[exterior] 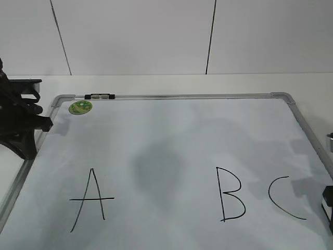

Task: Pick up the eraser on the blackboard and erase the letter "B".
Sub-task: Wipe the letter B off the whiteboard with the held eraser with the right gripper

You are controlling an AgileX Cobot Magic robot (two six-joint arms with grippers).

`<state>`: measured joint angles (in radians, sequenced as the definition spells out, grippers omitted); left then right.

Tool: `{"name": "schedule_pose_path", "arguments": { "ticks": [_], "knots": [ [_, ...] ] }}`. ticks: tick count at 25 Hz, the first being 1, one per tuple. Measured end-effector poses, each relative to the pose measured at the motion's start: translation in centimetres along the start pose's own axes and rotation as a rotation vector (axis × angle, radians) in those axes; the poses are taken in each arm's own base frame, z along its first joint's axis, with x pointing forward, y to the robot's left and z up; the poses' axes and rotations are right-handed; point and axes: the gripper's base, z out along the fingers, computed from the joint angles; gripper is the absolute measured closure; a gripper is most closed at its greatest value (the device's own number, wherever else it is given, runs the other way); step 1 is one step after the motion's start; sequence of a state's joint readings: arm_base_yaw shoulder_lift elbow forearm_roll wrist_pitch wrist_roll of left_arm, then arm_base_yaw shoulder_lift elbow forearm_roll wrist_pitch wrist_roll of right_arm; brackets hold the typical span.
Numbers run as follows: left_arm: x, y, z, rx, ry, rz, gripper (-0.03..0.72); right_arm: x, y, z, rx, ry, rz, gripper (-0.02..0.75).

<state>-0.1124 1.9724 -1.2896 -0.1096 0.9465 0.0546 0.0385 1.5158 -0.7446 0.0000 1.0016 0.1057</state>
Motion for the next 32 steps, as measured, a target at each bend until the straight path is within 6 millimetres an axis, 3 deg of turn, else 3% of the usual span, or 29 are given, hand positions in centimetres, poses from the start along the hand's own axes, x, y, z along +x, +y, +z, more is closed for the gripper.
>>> {"name": "schedule_pose_path", "arguments": {
  "ticks": [12, 23, 27, 32],
  "knots": [
    [0.0, 0.0, 0.0, 0.000, 0.000, 0.000, 0.662, -0.1, -0.1, -0.6, 0.019, 0.027, -0.007, 0.162],
    [0.0, 0.0, 0.0, 0.000, 0.000, 0.000, 0.662, 0.3, 0.2, -5.4, -0.036, -0.102, 0.022, 0.164],
    [0.0, 0.0, 0.0, 0.000, 0.000, 0.000, 0.662, 0.4, 2.2, -5.7, -0.070, -0.107, -0.028, 0.164],
    [0.0, 0.0, 0.0, 0.000, 0.000, 0.000, 0.662, 0.9, 6.4, -6.2, -0.097, -0.139, -0.140, 0.164]
  ]
}}
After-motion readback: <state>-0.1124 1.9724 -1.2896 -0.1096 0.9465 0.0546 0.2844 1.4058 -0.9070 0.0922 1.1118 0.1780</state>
